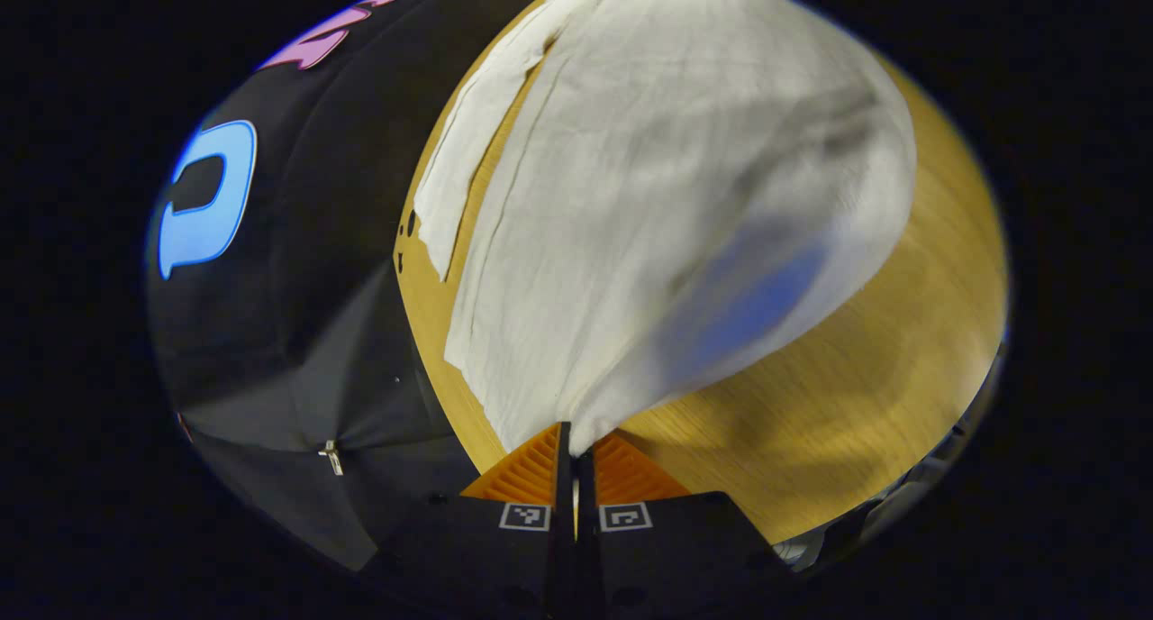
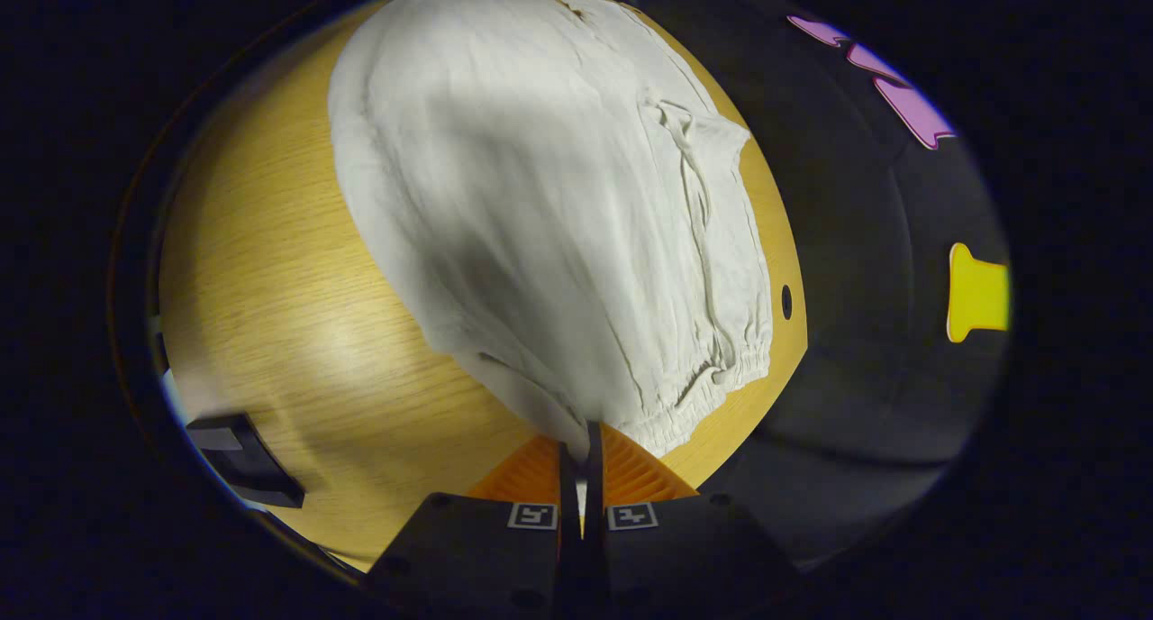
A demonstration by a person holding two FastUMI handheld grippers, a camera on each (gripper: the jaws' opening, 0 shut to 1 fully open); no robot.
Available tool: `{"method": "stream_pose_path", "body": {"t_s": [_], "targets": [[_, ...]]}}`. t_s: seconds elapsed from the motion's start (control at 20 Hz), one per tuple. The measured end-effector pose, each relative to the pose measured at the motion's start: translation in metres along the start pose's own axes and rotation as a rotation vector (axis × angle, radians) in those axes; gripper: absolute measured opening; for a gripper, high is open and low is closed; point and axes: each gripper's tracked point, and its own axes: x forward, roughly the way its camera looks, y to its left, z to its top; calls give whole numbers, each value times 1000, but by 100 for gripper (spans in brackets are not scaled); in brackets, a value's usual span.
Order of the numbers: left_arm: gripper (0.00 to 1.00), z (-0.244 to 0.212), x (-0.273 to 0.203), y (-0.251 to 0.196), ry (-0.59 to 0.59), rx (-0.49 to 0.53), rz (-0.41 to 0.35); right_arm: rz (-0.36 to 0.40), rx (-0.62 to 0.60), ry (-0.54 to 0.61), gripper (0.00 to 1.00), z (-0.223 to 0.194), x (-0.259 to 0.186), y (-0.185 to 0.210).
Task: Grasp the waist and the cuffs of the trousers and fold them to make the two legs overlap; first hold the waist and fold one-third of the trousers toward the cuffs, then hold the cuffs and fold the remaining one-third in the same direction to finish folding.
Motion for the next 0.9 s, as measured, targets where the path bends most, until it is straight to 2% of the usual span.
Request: {"method": "stream_pose_path", "body": {"t_s": [0.2, 0.45, 0.65, 0.75, 0.8, 0.9], "targets": [[5, 7, -16, 24, -13, -129, 81, -33, 141, -12, 6, 0, -4, -11], [6, 26, -30, 57, 7, -460, 143, -97, 424, -39, 5, 6, -11, -45], [5, 51, -41, 90, -29, -605, 165, -129, 688, -67, 5, 9, -19, -76], [6, 66, -42, 112, -61, -660, 167, -153, 751, -79, 10, 12, -27, -88], [6, 75, -43, 121, -75, -674, 170, -161, 776, -85, 5, 14, -31, -95], [5, 92, -44, 139, -102, -685, 178, -174, 826, -96, 5, 21, -35, -111]]}}
